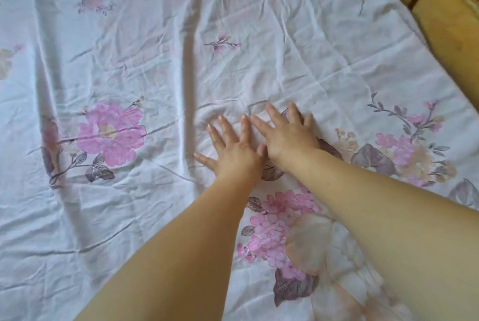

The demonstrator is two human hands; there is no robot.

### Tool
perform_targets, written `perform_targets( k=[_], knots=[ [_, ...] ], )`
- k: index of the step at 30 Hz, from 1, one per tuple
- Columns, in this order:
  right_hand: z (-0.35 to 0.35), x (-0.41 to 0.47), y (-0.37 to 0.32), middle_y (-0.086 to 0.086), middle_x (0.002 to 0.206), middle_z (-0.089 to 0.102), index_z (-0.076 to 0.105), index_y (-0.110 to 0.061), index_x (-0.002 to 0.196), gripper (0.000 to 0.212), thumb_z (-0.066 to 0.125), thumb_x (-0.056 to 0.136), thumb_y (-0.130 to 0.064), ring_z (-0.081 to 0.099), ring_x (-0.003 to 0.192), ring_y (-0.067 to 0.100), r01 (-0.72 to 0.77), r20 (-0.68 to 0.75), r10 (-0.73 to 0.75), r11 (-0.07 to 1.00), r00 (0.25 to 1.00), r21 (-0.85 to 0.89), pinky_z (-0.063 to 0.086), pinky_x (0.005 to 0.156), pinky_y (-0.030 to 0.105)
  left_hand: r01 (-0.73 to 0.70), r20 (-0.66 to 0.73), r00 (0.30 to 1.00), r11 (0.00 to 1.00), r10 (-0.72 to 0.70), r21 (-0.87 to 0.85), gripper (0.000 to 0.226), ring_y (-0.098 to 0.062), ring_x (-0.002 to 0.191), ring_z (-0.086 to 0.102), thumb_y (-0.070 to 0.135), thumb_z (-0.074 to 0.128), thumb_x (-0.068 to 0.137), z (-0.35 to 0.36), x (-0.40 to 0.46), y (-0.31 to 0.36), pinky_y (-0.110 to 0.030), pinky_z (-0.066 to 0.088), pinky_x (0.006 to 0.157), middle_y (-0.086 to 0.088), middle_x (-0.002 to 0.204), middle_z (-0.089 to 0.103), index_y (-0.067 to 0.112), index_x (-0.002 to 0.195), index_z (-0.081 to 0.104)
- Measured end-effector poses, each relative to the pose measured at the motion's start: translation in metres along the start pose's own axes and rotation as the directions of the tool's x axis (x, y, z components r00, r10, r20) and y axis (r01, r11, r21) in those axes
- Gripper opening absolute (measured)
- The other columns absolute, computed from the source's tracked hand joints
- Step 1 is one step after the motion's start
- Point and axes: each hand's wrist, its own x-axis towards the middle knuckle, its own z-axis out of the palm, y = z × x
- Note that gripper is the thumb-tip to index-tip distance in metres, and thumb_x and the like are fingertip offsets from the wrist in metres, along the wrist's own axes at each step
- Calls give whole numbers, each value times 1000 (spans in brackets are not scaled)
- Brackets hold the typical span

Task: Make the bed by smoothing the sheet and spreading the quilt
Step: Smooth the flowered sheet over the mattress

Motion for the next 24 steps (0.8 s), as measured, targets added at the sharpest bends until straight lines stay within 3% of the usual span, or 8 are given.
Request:
perform_targets(
  k=[3, 9, 13, 16, 19, 21, 22, 24],
  knots=[
    [3, 17, 4, -5, 159, -17, -9, -45, 147, 72, 40, 95, -44, -14, 143, 43, 23, 4, -23, 997, 1000, -78, 3, 110, 68, 1, -36, 999, 1000, 0, 14, 66, -25, 142, -28, 53, 31, 96, 5, 1, 1, -73, -10, 102, 0, 156, -26, 44, 147, -9],
    [-4, 24, 46, -13, 159, -11, -7, -53, 144, 53, 19, 98, -54, -12, 145, 36, 61, -30, -64, 993, 997, -103, 6, 107, 69, 43, 0, 999, 997, -43, -57, 62, -24, 142, -29, 56, 31, 94, 10, -4, 36, -76, -10, 98, 1, 156, -27, 48, 146, -3],
    [-8, 2, 123, -16, 158, -14, -7, -55, 143, 54, 22, 97, -56, -10, 144, 37, -149, -48, 145, 986, 988, -75, 12, 108, 68, -154, 116, 980, 987, 159, -47, 61, -26, 141, -31, 57, 32, 93, 25, -17, 100, -77, -18, 92, 3, 156, -26, 49, 146, 3],
    [-10, -13, 174, -14, 159, -9, -2, -54, 144, 52, 22, 98, -54, -4, 145, 37, -300, -22, 302, 952, 953, 61, 13, 109, 65, -353, 210, 911, 935, 354, -42, 54, -25, 142, -28, 51, 34, 95, 38, -32, 145, -76, -21, 89, 4, 158, -19, 50, 145, 12],
    [-14, -17, 198, 2, 158, 6, 11, -43, 147, 54, 29, 97, -48, 14, 142, 40, -385, -20, 388, 919, 921, 85, 22, 111, 60, -542, 265, 789, 831, 554, -125, 39, -21, 146, 0, 42, 39, 97, 32, -37, 173, -76, -12, 98, 4, 156, 14, 41, 135, 45],
    [-23, -10, 188, 8, 153, 17, 20, -34, 145, 56, 38, 94, -44, 24, 137, 39, -471, -49, 477, 877, 878, 93, 28, 109, 54, -553, 113, 801, 799, 588, -236, 37, -22, 136, 31, 32, 38, 95, 21, -33, 170, -63, 12, 111, -1, 142, 42, 27, 122, 63],
    [-28, -5, 176, 9, 153, 15, 21, -32, 146, 57, 41, 94, -40, 23, 138, 38, -488, -59, 495, 867, 867, 100, 27, 109, 53, -524, -67, 848, 812, 526, -257, 46, -26, 129, 42, 28, 30, 90, 15, -27, 163, -53, 24, 110, -7, 136, 49, 19, 115, 67],
    [-34, 5, 145, 3, 159, 0, 13, -37, 149, 58, 38, 96, -34, 5, 145, 33, -363, -90, 372, 926, 924, 103, 17, 113, 56, -350, -351, 892, 926, 283, -141, 56, -30, 136, 35, 28, 20, 84, 5, -9, 135, -53, 21, 110, -12, 146, 38, 20, 123, 59]
  ],
)
